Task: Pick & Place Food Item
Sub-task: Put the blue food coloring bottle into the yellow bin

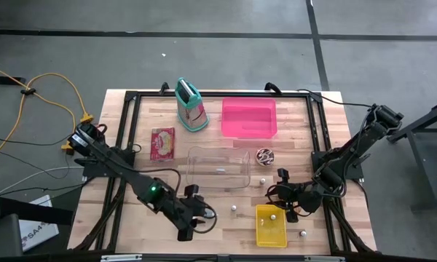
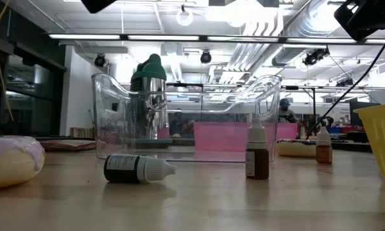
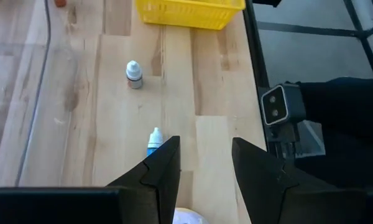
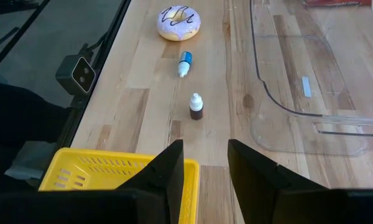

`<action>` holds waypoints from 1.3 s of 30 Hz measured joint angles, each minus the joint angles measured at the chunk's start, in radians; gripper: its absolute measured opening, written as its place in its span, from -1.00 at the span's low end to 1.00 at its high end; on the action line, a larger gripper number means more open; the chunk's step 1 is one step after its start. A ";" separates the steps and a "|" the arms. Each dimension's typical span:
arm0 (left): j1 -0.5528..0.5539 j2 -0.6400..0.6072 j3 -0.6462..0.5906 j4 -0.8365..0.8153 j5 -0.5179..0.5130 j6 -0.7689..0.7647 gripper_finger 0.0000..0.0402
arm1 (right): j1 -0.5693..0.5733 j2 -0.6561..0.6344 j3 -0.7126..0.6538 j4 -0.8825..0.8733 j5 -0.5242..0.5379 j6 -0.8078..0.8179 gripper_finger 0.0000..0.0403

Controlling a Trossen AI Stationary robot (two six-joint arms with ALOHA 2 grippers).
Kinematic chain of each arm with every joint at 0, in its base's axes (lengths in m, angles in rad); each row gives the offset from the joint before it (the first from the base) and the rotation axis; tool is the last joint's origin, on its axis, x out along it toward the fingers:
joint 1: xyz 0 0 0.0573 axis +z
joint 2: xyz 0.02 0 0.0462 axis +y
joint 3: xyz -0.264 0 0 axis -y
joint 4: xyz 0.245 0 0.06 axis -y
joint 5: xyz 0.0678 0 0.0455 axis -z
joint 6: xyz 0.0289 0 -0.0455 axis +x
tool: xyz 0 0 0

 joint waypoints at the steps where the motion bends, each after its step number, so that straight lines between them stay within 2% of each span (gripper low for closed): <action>1: -0.003 0.000 0.000 -0.005 -0.017 -0.005 -0.30 | 0.000 0.000 0.000 0.000 0.000 0.000 -0.43; 5: -0.005 0.031 0.000 -0.041 -0.064 -0.018 -0.30 | 0.000 0.000 0.000 0.000 0.000 0.000 -0.43; 21: 0.013 0.224 0.000 0.006 -0.063 -0.019 -0.30 | 0.000 0.000 0.000 0.008 0.000 0.000 -0.43; 34: 0.042 0.253 0.000 0.016 -0.057 -0.022 -0.30 | 0.000 0.000 0.000 0.016 0.000 0.000 -0.43; 39: 0.054 0.281 -0.001 0.039 -0.009 -0.027 -0.30 | 0.000 0.000 0.000 0.021 0.000 0.000 -0.43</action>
